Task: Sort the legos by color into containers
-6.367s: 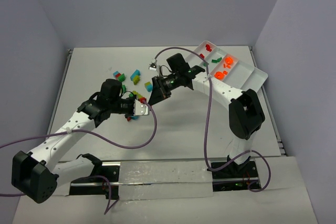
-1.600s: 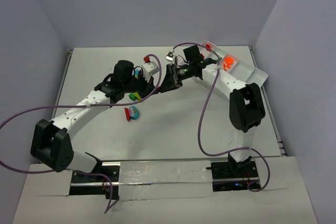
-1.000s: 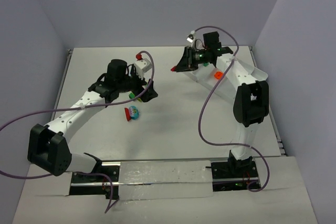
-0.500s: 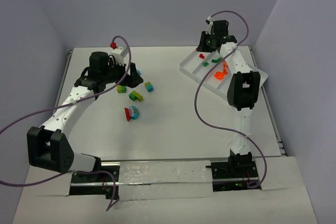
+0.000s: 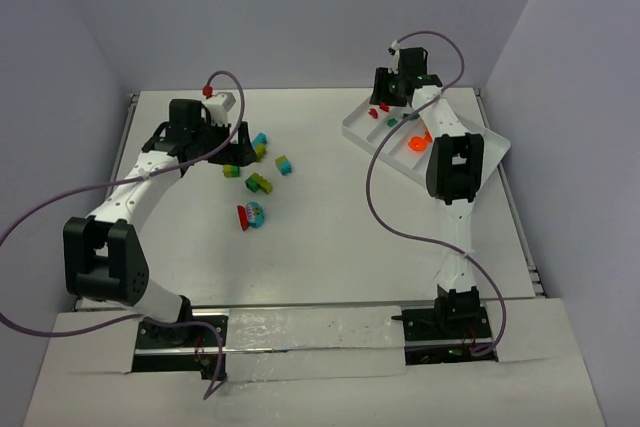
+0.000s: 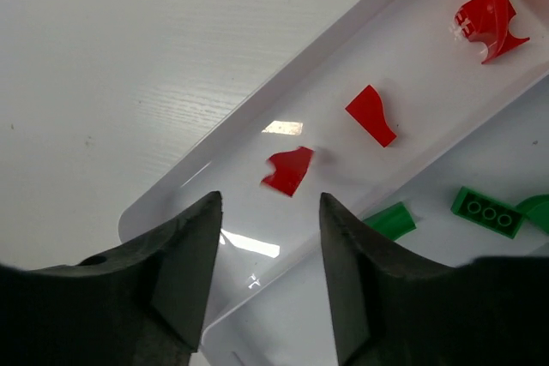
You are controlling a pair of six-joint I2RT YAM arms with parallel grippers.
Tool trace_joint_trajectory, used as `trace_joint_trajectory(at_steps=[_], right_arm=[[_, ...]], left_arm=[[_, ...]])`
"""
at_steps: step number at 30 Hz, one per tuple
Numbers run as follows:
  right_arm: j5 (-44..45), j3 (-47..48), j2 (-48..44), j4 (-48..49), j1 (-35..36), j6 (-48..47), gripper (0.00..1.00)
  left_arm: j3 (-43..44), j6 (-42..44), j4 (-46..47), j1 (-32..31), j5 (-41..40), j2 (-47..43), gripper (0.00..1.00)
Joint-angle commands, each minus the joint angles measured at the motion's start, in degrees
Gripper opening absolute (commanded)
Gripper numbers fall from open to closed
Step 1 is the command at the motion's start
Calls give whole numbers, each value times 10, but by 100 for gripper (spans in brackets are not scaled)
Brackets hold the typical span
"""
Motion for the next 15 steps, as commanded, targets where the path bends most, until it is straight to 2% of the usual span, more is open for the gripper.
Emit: trace_joint_trajectory(at_steps=[1,4,9,15], right_arm=[[3,28,-8,25,-3,1,61],[-10,22,-21,17,-3,5,66],[-55,-13,-79,-2,-2,13,67],[-131,-112,-179,-9,2,11,68]], left_arm=[[14,45,-31,2,-3,7,98],[-6,101,-36,3,6,-4,93],[-53,189,-55,3,24,-18,77],[-132,369,-80,3,89,-47,76]])
